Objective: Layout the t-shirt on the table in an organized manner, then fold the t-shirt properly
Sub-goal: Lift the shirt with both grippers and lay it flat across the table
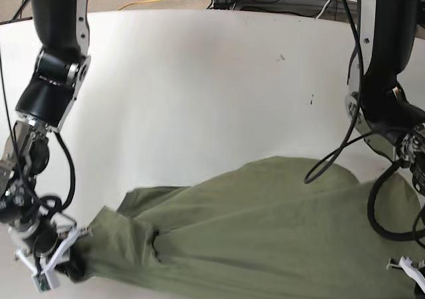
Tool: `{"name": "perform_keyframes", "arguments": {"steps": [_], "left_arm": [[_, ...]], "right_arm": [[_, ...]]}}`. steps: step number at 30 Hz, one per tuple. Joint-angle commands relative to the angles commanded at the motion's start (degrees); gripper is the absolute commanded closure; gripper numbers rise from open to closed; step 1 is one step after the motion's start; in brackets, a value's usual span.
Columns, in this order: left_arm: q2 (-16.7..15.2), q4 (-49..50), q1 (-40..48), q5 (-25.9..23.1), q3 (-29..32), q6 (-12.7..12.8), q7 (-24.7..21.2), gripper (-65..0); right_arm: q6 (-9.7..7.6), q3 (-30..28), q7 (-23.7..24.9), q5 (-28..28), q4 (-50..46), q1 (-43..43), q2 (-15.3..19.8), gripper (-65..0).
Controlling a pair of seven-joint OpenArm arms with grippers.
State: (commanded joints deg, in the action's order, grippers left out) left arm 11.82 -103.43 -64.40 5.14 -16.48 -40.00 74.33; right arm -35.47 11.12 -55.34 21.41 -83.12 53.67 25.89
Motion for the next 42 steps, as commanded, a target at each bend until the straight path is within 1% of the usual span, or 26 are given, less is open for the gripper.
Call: {"name": "perform_keyframes", "arguments": {"steps": [4, 8, 10, 12, 14, 15, 17, 18, 20, 22, 23, 26, 29, 30, 32, 34, 37, 40, 42], "left_arm": [[0.2, 5.6, -9.1, -0.1, 0.0, 0.0, 0.0, 0.0], [0.4, 10.6, -16.3, -0.3, 0.0, 0.0, 0.0, 0.0], [0.5, 12.5, -18.0, -0.3, 0.0, 0.0, 0.1, 0.0], [1.2, 13.5, -18.9, -0.3, 0.0, 0.0, 0.5, 0.0], [2.3, 13.6, -18.8, 0.1, 0.0, 0.0, 2.6, 0.0], [2.4, 13.6, -18.7, 0.1, 0.0, 0.0, 3.1, 0.0], [2.5, 13.5, -16.8, 0.1, -0.2, 0.0, 5.2, 0.0], [2.5, 13.4, -15.5, 0.1, -0.2, 0.0, 5.7, 0.0], [2.5, 11.5, -12.2, 0.1, -0.2, 0.0, 5.7, 0.0], [2.5, 8.5, -8.3, 0.1, -0.3, 0.0, 5.7, 0.0], [3.3, 5.7, -4.1, -0.1, -0.3, 0.0, 5.7, 0.0], [5.2, 1.1, 4.8, 0.2, -0.2, 0.0, 5.7, 0.0], [5.3, -2.0, 12.5, 0.2, -0.3, 0.0, 5.7, 0.0], [5.3, -3.2, 15.9, 0.3, -0.3, 0.0, 5.7, 0.0], [5.3, -5.1, 21.6, 0.3, -0.4, 0.0, 5.7, 0.0], [5.4, -6.8, 28.7, 0.3, -0.5, 0.0, 5.7, 0.0], [5.0, -7.5, 37.2, 0.3, -1.7, 0.0, 5.7, 0.0], [5.0, -7.5, 44.6, 0.2, -3.5, 0.0, 5.7, 0.0], [5.0, -7.5, 48.7, 0.2, -4.9, 0.0, 5.7, 0.0]], "right_arm": [[0.00, -4.3, -0.1, 0.0, 4.6, 11.0, 2.5, 0.0], [0.00, -8.1, -0.3, 0.4, 6.8, 17.8, 4.8, 0.0], [0.00, -9.0, -0.8, 0.5, 6.7, 18.7, 6.0, 0.0], [0.00, -8.9, -2.4, 0.5, 6.5, 18.8, 6.7, 0.0], [0.00, -8.8, -5.0, 0.6, 4.8, 18.5, 6.9, 0.0], [0.00, -8.7, -5.5, 0.6, 4.2, 17.8, 7.1, 0.0], [-0.35, -6.5, -6.6, 0.6, 1.3, 13.0, 7.9, 0.0], [-0.88, -5.3, -6.7, 0.6, 0.0, 10.8, 8.1, 0.0], [-2.20, -2.9, -7.1, 0.6, -2.6, 6.0, 8.3, 0.0], [-3.08, -0.6, -8.4, 0.6, -5.5, 1.2, 8.6, 0.0], [-3.43, 1.3, -9.1, 0.6, -7.6, -2.4, 8.7, 0.0], [-4.48, 6.7, -9.8, 0.6, -14.2, -14.1, 7.4, 0.0], [-4.48, 10.0, -9.8, 0.6, -19.9, -24.0, 5.5, 0.0], [-4.48, 11.5, -9.8, 0.6, -22.3, -28.7, 4.5, 0.0], [-4.48, 14.0, -9.8, 0.6, -25.8, -35.1, 2.6, 0.0], [-4.48, 16.9, -9.8, 0.6, -29.1, -42.4, -0.5, 0.0], [-4.53, 19.3, -9.8, 0.6, -30.9, -49.8, -5.2, 0.0], [-4.53, 20.3, -9.4, 0.3, -31.5, -56.2, -9.0, 0.0], [-4.53, 21.3, -8.6, 0.1, -31.5, -59.3, -10.6, 0.0]]}}
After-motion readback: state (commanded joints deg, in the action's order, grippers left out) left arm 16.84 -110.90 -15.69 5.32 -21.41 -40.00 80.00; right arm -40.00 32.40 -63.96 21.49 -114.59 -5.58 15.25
